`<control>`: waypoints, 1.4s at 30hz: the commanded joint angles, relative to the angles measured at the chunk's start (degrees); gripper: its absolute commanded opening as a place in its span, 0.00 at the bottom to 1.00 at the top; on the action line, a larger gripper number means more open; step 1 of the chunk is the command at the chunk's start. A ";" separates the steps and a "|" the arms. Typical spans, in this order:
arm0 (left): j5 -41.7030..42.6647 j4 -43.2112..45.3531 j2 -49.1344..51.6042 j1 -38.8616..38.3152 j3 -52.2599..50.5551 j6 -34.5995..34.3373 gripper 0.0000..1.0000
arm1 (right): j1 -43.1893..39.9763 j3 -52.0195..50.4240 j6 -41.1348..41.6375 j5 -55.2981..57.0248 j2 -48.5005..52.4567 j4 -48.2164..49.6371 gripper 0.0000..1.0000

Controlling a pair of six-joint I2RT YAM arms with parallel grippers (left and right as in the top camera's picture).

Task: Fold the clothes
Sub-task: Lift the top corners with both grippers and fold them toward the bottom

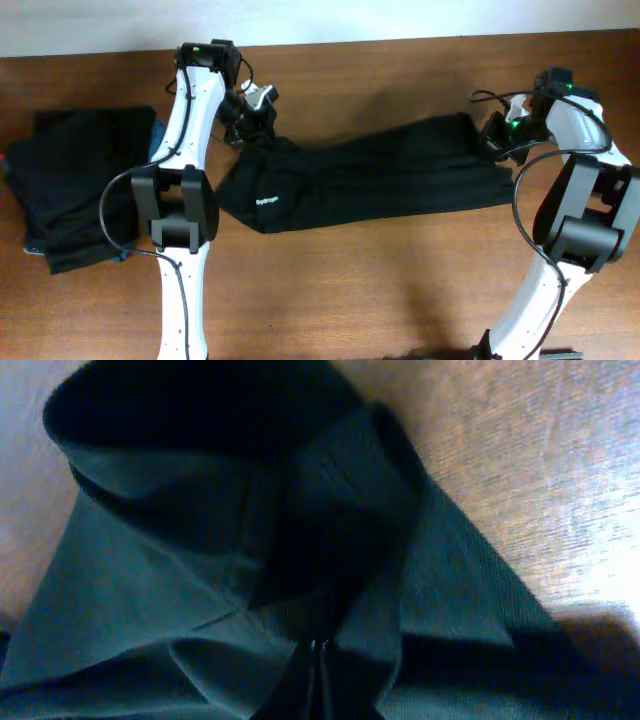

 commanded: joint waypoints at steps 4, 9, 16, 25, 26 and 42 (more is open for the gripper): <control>-0.02 -1.84 -2.27 0.17 1.16 1.09 0.13 | -0.07 0.13 -0.61 6.45 -2.03 -2.99 0.04; 0.04 -1.97 -2.27 0.11 1.16 1.07 0.32 | -0.07 0.13 -1.01 10.91 -2.03 -3.72 0.04; 1.05 -4.61 -2.27 -0.26 1.07 1.09 0.35 | -0.07 0.13 -1.46 11.93 -2.01 -3.45 0.04; -4.63 -4.61 -2.27 -2.78 -1.20 1.05 0.33 | -0.07 0.02 -2.95 11.93 -1.33 -3.50 0.04; -5.25 -4.61 -2.27 -3.13 -2.08 1.07 0.33 | -0.07 0.02 -2.95 11.93 -1.33 -3.45 0.04; -10.49 -4.63 -2.32 -4.22 -10.75 0.37 0.02 | -0.02 0.00 -2.95 11.93 -1.33 -3.26 0.04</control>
